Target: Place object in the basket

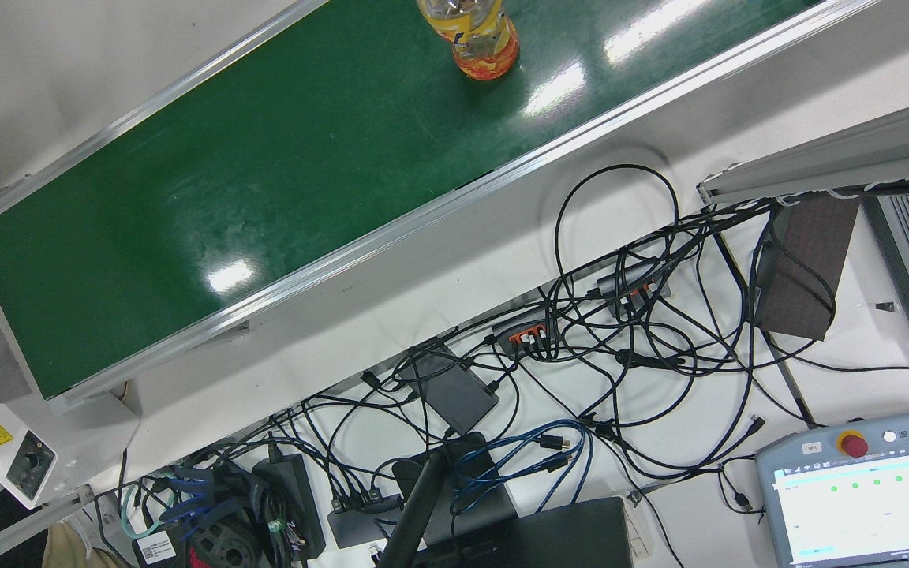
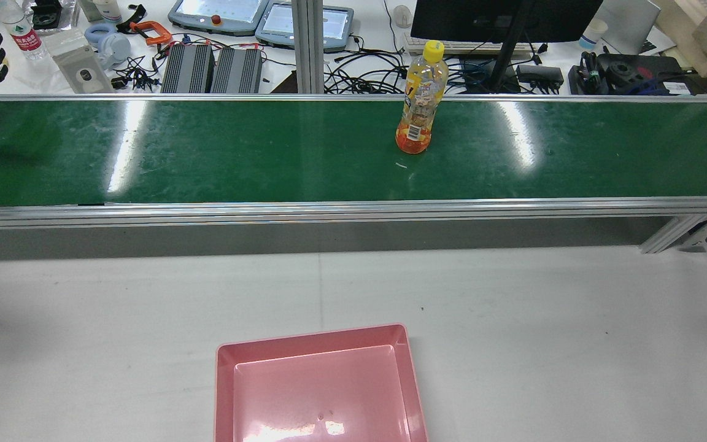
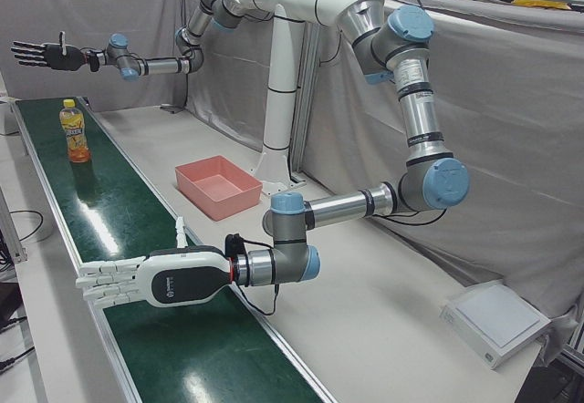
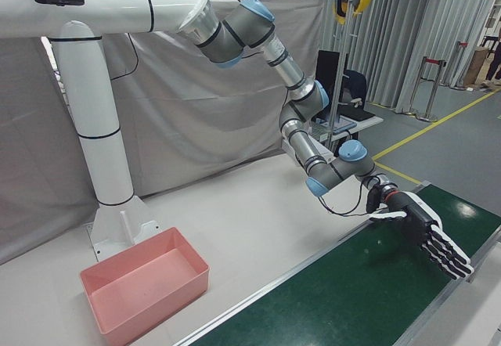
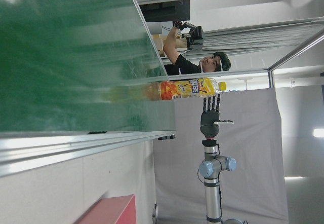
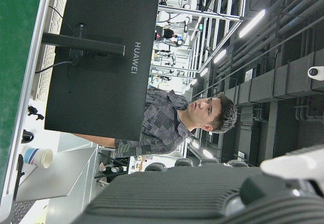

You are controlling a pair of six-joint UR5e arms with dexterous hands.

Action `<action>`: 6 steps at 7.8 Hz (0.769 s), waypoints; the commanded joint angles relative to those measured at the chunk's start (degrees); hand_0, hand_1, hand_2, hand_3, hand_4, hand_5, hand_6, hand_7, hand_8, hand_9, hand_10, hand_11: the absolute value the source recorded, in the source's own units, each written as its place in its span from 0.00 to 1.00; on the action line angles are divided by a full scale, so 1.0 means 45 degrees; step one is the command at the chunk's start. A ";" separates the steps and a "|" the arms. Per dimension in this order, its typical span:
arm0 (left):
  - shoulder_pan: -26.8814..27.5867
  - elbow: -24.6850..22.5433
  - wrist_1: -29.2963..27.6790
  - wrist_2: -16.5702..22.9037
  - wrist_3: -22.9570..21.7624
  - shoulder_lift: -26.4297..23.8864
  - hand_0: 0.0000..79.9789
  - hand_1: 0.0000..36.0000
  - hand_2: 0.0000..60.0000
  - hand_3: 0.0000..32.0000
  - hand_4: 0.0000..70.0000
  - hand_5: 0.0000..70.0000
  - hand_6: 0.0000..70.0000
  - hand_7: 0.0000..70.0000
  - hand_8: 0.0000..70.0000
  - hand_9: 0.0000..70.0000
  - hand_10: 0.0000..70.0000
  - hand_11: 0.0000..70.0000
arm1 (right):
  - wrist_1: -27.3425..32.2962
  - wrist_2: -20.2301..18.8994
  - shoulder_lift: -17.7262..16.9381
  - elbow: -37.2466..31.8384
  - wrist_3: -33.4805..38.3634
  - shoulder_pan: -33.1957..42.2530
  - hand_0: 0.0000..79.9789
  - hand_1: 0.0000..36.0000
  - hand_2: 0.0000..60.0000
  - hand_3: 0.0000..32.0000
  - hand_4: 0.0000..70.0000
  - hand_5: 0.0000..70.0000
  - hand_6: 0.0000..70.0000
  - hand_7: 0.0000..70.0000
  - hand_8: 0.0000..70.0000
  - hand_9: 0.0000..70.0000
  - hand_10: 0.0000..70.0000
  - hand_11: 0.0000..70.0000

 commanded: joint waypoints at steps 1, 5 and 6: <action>-0.0018 0.0011 -0.0206 0.0001 0.0027 0.0007 0.74 0.30 0.00 0.00 0.00 0.07 0.00 0.00 0.00 0.00 0.00 0.00 | 0.0000 -0.0007 0.0000 0.0000 0.0007 0.0000 0.00 0.00 0.00 0.00 0.00 0.00 0.00 0.00 0.00 0.00 0.00 0.00; 0.0021 0.0011 -0.0265 0.0001 0.0047 0.0007 0.74 0.29 0.00 0.00 0.00 0.08 0.00 0.00 0.00 0.00 0.00 0.00 | 0.0000 -0.0007 0.0000 0.0000 0.0007 0.0000 0.00 0.00 0.00 0.00 0.00 0.00 0.00 0.00 0.00 0.00 0.00 0.00; 0.0002 0.0031 -0.0265 0.0001 0.0047 0.0007 0.73 0.29 0.00 0.00 0.00 0.09 0.00 0.00 0.00 0.00 0.00 0.00 | 0.0000 -0.0007 0.0000 0.0000 0.0007 0.0000 0.00 0.00 0.00 0.00 0.00 0.00 0.00 0.00 0.00 0.00 0.00 0.00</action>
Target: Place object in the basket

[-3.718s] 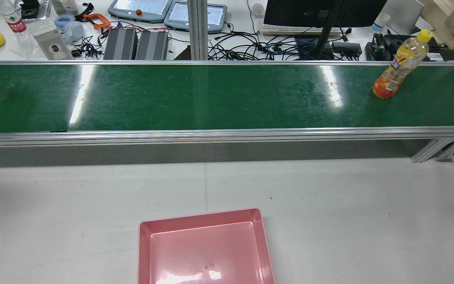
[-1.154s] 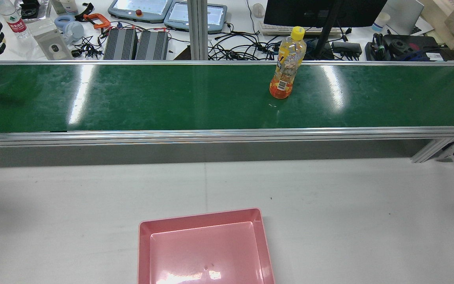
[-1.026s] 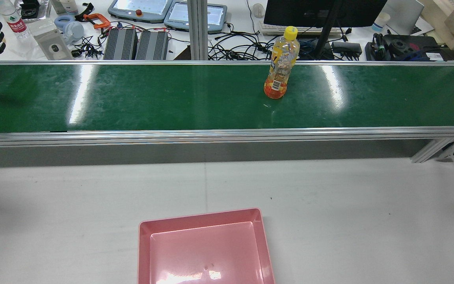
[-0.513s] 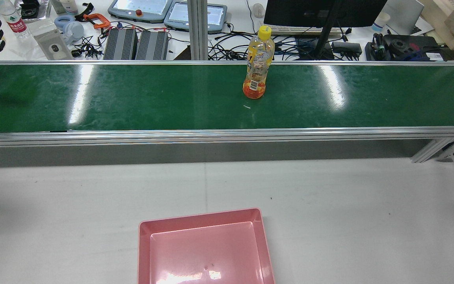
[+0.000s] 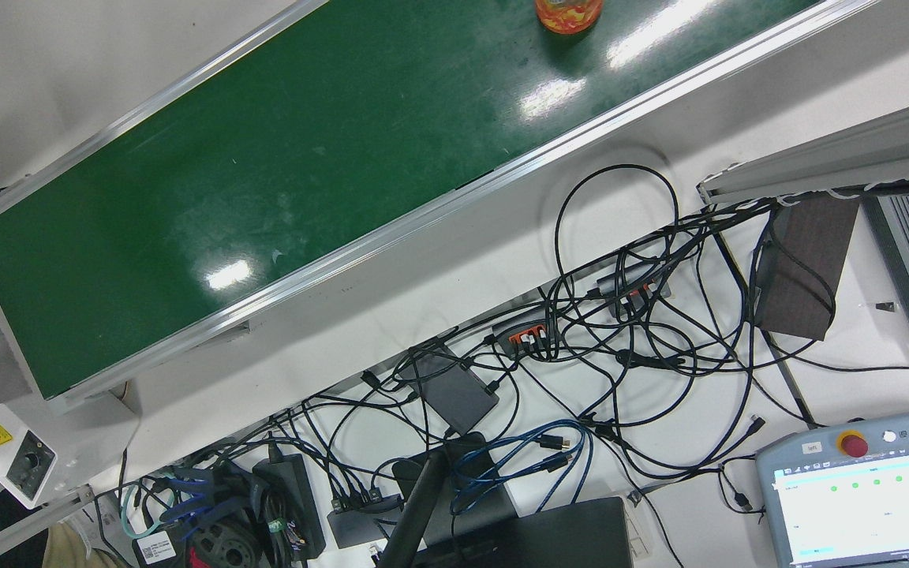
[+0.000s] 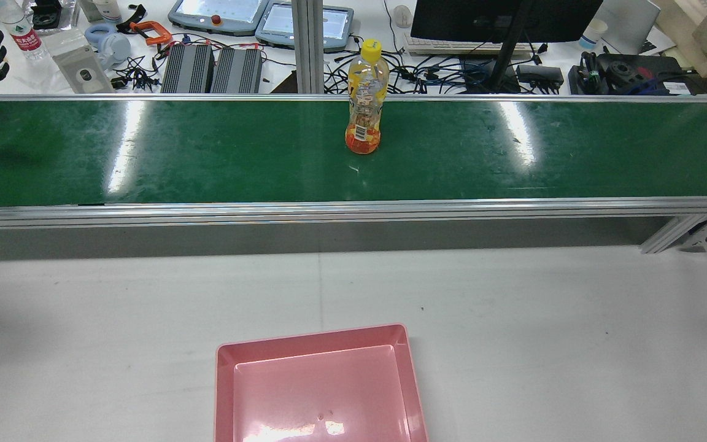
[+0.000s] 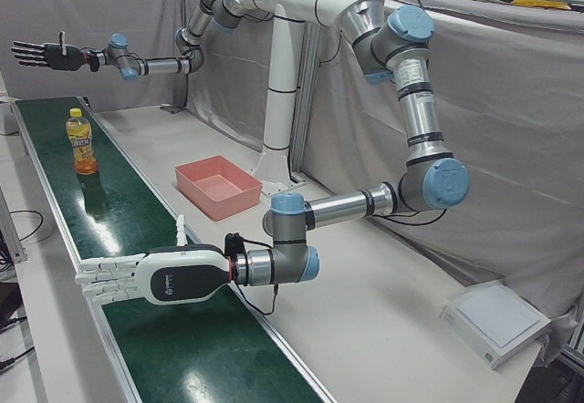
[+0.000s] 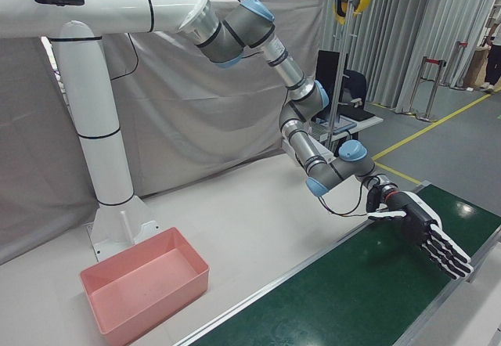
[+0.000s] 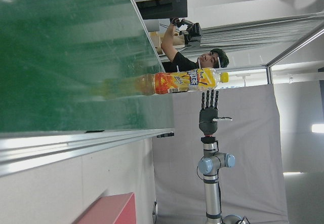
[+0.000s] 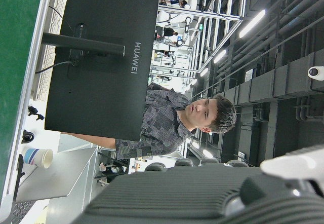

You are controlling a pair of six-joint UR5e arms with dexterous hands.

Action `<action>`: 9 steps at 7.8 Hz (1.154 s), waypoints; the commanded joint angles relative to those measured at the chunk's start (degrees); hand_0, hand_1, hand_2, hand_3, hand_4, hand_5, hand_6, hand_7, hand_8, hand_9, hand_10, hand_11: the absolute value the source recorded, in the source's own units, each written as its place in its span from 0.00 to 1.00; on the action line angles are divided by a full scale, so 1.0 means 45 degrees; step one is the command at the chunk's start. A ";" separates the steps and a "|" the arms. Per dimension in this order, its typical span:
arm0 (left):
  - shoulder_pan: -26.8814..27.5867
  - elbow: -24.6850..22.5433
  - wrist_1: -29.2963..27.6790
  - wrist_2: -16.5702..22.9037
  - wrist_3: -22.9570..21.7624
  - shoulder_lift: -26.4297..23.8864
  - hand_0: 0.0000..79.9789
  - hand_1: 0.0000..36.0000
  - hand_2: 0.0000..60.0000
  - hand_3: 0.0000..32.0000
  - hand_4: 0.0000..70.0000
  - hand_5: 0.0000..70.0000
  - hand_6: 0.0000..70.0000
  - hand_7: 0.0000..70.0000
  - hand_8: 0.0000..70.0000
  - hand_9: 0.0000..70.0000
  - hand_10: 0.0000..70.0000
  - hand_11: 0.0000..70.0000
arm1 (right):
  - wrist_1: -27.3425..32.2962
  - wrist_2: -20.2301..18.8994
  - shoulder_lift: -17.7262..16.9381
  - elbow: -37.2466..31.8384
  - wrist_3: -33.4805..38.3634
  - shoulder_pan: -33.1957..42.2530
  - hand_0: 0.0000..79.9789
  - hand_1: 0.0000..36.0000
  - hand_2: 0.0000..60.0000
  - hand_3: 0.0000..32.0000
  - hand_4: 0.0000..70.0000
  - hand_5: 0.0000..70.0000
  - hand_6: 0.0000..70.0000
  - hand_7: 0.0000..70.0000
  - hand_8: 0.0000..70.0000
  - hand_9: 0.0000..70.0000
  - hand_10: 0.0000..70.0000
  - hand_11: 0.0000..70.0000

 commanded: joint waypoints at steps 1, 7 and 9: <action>-0.0007 0.0020 -0.0012 0.0000 0.0012 0.0000 0.73 0.29 0.00 0.00 0.00 0.09 0.00 0.00 0.00 0.00 0.00 0.00 | 0.0000 0.0000 0.0000 0.0000 0.0001 0.0000 0.00 0.00 0.00 0.00 0.00 0.00 0.00 0.00 0.00 0.00 0.00 0.00; 0.0829 -0.0059 0.0786 0.0000 0.0870 -0.1325 0.74 0.30 0.00 0.00 0.00 0.14 0.00 0.00 0.00 0.00 0.00 0.00 | 0.0000 0.0000 0.0000 0.0000 0.0001 0.0000 0.00 0.00 0.00 0.00 0.00 0.00 0.00 0.00 0.00 0.00 0.00 0.00; 0.1262 -0.0059 0.1003 0.0000 0.0989 -0.1620 0.74 0.30 0.00 0.00 0.00 0.14 0.00 0.00 0.00 0.00 0.00 0.00 | 0.0000 0.0000 0.0000 0.0000 -0.0018 0.0000 0.00 0.00 0.00 0.00 0.00 0.00 0.00 0.00 0.00 0.00 0.00 0.00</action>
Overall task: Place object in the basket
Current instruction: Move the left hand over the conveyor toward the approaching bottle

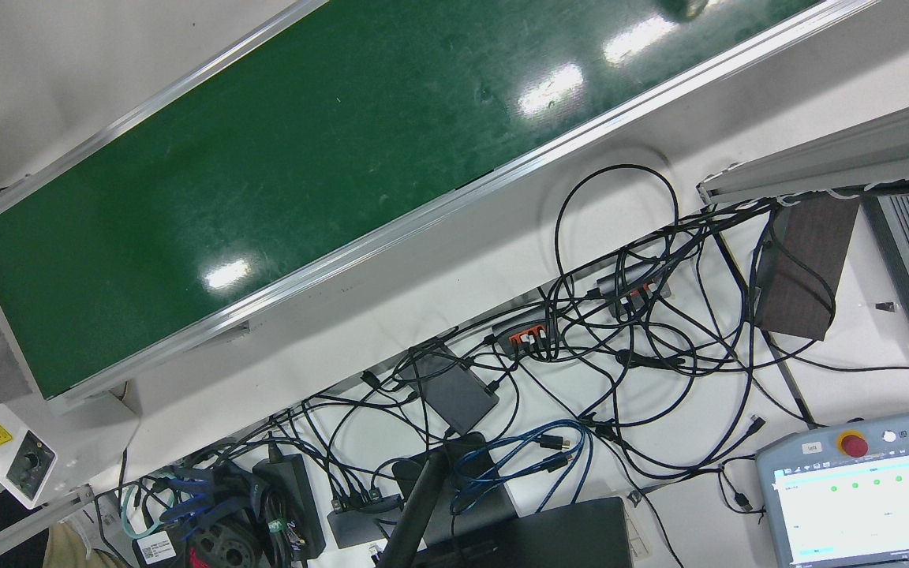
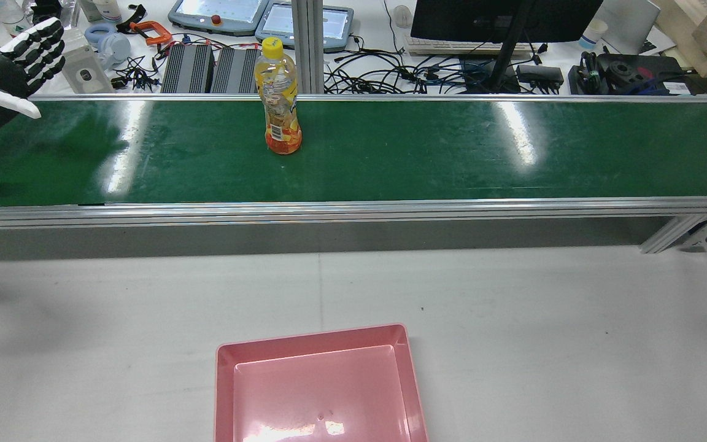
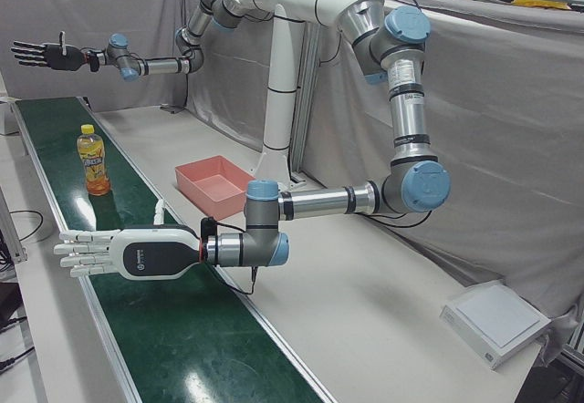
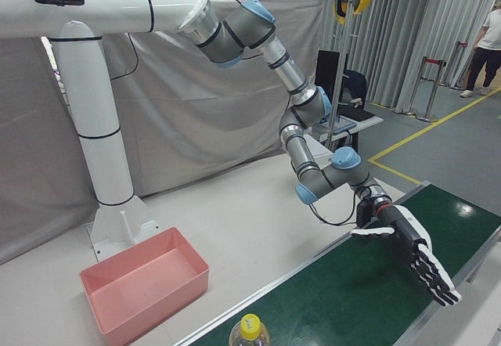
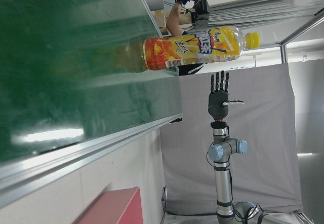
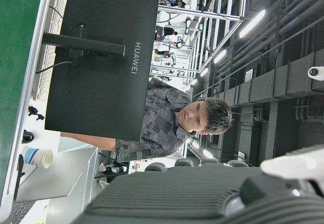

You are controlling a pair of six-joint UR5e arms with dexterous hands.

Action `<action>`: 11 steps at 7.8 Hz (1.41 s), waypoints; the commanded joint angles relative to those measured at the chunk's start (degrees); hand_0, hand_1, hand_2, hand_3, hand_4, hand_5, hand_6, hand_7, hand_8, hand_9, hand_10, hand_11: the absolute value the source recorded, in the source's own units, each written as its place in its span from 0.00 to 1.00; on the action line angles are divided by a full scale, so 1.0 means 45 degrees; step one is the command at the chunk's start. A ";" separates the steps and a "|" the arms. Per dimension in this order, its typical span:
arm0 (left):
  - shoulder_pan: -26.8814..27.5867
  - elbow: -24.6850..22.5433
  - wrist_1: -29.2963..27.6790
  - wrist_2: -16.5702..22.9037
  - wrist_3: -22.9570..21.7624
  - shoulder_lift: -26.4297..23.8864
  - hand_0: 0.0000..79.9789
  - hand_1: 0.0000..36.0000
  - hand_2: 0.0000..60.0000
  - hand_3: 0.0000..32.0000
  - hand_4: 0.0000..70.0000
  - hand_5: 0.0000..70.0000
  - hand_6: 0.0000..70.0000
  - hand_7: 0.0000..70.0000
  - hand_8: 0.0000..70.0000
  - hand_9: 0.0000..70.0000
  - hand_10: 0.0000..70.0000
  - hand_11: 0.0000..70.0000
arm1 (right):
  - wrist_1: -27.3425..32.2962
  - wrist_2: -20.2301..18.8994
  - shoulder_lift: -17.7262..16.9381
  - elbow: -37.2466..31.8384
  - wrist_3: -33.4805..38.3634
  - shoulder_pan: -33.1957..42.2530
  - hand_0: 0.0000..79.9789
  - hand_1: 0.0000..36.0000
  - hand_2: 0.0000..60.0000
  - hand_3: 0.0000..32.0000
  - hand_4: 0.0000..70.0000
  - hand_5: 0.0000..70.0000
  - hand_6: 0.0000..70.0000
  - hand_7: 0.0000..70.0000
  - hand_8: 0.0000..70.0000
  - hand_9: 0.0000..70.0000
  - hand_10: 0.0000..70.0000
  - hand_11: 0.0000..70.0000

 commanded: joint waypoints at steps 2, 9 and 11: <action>0.1000 0.0007 0.0378 -0.0020 0.0119 -0.0630 0.74 0.30 0.00 0.00 0.00 0.13 0.00 0.00 0.00 0.00 0.00 0.00 | 0.0000 0.0000 0.0000 0.0000 0.0008 0.0000 0.00 0.00 0.00 0.00 0.00 0.00 0.00 0.00 0.00 0.00 0.00 0.00; 0.1220 -0.0303 -0.0050 0.0058 -0.0272 -0.0906 0.75 0.31 0.00 0.00 0.00 0.09 0.00 0.00 0.00 0.00 0.00 0.00 | 0.0000 0.0000 0.0000 0.0000 -0.0011 0.0000 0.00 0.00 0.00 0.00 0.00 0.00 0.00 0.00 0.00 0.00 0.00 0.00; 0.1239 -0.0382 -0.0128 0.0039 -0.0487 -0.0925 0.76 0.31 0.00 0.00 0.00 0.12 0.00 0.00 0.00 0.00 0.00 0.00 | 0.0000 0.0000 0.0000 0.0000 -0.0011 0.0000 0.00 0.00 0.00 0.00 0.00 0.00 0.00 0.00 0.00 0.00 0.00 0.00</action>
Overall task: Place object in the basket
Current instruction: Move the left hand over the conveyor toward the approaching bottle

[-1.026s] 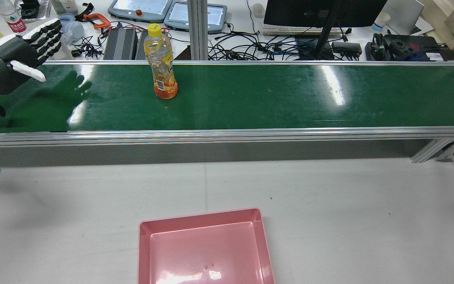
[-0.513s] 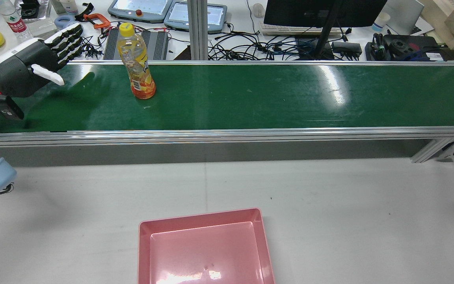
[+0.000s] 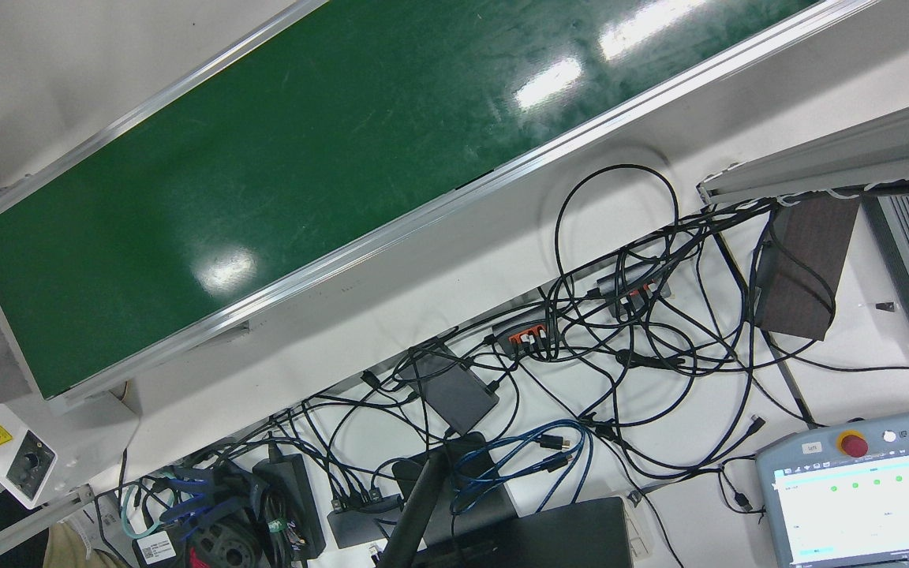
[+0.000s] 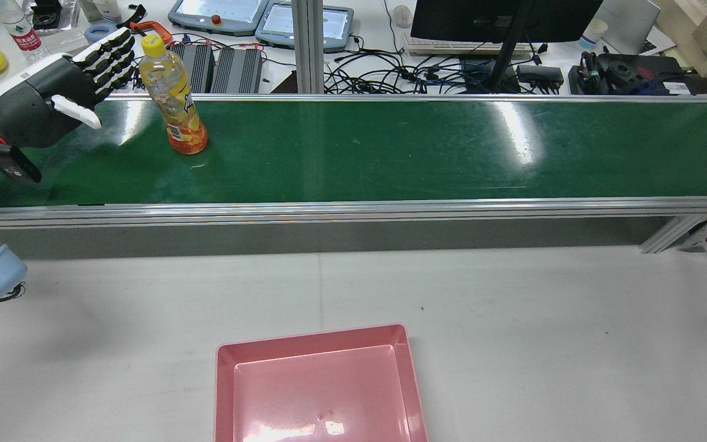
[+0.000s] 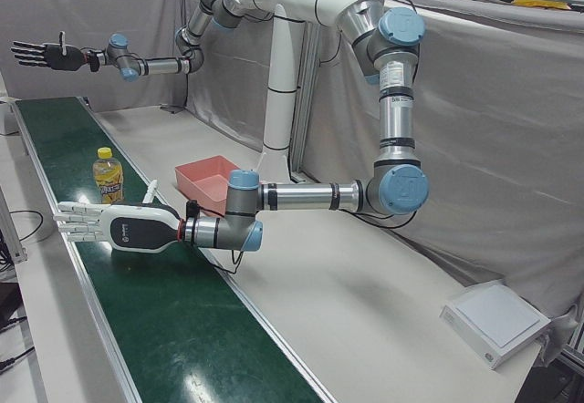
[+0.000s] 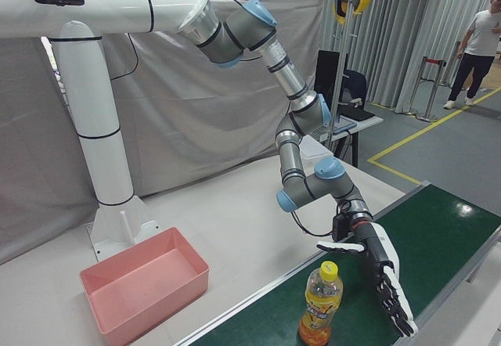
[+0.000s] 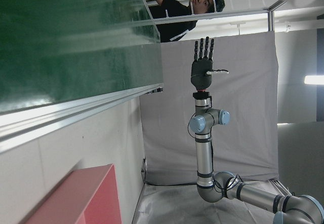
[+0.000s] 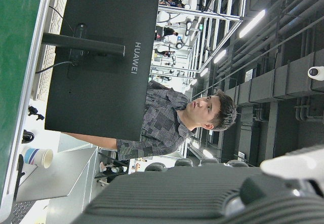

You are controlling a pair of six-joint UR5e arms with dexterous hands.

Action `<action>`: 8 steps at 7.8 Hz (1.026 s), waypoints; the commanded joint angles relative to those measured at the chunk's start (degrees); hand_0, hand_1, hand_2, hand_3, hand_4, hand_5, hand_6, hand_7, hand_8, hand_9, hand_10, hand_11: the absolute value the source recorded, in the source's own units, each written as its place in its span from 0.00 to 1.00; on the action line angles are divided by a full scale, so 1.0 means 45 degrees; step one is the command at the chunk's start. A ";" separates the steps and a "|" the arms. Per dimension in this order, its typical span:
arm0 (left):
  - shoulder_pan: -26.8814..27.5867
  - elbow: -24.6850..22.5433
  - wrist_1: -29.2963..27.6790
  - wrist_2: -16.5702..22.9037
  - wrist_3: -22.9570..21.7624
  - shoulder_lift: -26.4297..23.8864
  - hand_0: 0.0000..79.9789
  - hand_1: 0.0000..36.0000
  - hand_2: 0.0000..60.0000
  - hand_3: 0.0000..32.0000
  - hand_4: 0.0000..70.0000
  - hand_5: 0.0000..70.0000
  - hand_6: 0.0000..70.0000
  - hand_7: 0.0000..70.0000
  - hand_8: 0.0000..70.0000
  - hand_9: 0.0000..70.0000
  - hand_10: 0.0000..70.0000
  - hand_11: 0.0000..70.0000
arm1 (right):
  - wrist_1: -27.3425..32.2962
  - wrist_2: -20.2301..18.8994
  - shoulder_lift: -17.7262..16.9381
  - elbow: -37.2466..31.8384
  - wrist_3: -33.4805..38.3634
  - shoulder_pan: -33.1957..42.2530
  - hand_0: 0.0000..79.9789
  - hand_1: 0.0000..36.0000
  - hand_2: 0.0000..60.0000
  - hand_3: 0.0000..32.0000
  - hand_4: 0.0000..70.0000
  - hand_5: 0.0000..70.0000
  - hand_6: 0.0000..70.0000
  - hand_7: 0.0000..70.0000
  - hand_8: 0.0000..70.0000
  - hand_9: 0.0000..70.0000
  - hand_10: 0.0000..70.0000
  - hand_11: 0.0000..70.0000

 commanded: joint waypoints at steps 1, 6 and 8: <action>0.0031 -0.0108 -0.0103 0.0001 -0.0160 -0.0175 0.76 0.31 0.00 0.00 0.00 0.13 0.00 0.00 0.00 0.00 0.00 0.00 | 0.0000 0.0000 0.0000 -0.0001 0.0008 0.0000 0.00 0.00 0.00 0.00 0.00 0.00 0.00 0.00 0.00 0.00 0.00 0.00; -0.0008 -0.0166 -0.0396 -0.0680 -0.0706 -0.0138 1.00 0.52 0.31 0.00 1.00 1.00 1.00 1.00 0.97 1.00 1.00 1.00 | 0.0000 0.0000 0.0000 -0.0001 -0.0011 0.0000 0.00 0.00 0.00 0.00 0.00 0.00 0.00 0.00 0.00 0.00 0.00 0.00; 0.0012 -0.0767 0.0302 -0.0644 -0.0687 -0.0157 0.93 0.55 1.00 0.00 1.00 1.00 1.00 1.00 1.00 1.00 1.00 1.00 | 0.0000 0.0000 0.0000 -0.0001 0.0008 0.0000 0.00 0.00 0.00 0.00 0.00 0.00 0.00 0.00 0.00 0.00 0.00 0.00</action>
